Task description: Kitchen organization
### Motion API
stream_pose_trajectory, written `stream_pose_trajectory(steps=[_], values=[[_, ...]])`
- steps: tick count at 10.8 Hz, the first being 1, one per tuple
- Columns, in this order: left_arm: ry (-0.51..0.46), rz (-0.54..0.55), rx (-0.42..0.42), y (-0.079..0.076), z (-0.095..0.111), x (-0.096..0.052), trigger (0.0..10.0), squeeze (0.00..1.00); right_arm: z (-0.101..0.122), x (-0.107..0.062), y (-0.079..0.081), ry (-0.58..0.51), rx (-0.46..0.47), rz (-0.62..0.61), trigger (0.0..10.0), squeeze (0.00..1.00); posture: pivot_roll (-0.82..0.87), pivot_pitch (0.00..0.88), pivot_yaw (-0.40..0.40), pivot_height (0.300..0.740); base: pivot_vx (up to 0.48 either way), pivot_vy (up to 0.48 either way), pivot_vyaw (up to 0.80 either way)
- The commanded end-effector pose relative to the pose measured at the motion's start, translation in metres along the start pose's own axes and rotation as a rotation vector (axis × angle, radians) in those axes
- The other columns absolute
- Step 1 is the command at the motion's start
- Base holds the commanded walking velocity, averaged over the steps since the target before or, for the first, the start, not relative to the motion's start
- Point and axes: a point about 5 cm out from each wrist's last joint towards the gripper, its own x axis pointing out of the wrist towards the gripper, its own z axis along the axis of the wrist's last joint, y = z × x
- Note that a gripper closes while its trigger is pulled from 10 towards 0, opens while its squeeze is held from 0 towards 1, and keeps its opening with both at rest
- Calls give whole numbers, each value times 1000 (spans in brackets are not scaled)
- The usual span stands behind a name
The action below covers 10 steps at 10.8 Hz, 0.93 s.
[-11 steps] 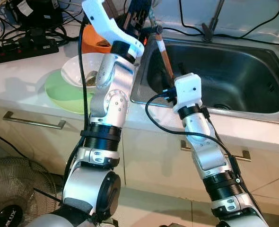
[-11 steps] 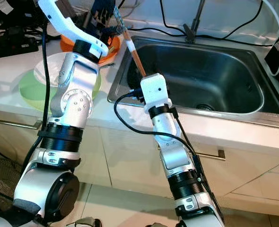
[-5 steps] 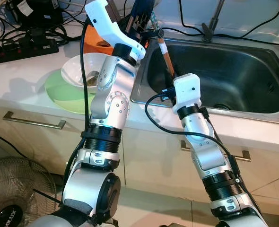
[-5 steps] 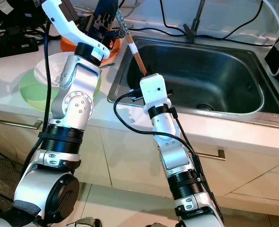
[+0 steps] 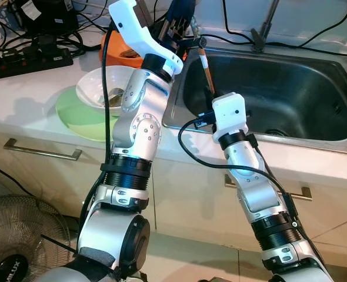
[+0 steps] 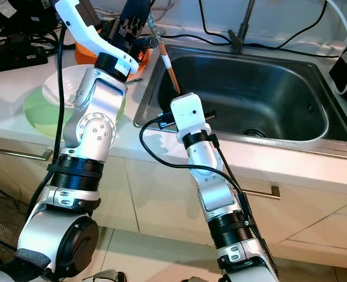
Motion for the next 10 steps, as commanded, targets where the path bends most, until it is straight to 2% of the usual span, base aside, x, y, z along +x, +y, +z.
stream_pose_trajectory(steps=[1, 3, 5, 7, 8, 9, 10], values=[[35, -14, -42, -8, -13, -3, 10000, 1000, 1, 2, -8, 1, 19, -40, 0, 0, 61, 54, -2, 740, 0, 0, 0], [9, -16, -62, -8, -6, -1, 10000, 1000, 0, 2, -9, 6, 19, -42, 0, 0, 64, 54, -4, 740, 0, 0, 0], [-58, -77, -103, -15, 21, 2, 10000, 1000, -2, 3, -10, 13, 17, -45, 0, 0, 71, 57, -8, 740, 0, 0, 0], [-74, -101, -88, -14, 31, -1, 10000, 1000, -3, 4, -12, 16, 15, -49, 0, 0, 75, 58, -10, 740, 0, 0, 0], [-58, -76, -31, -4, 34, -9, 10000, 1000, -5, 5, -14, 27, 13, -58, 0, 0, 79, 59, -12, 740, 0, 0, 0], [-34, -44, 25, 4, 33, -16, 10000, 565, -8, 6, -18, 42, 7, -70, 0, 0, 82, 60, -13, 740, 0, 0, 0], [-10, -11, 74, 11, 33, -26, 10000, 0, -13, 6, -23, 65, -2, -87, 0, 0, 84, 63, -15, 740, 0, 0, 0]])
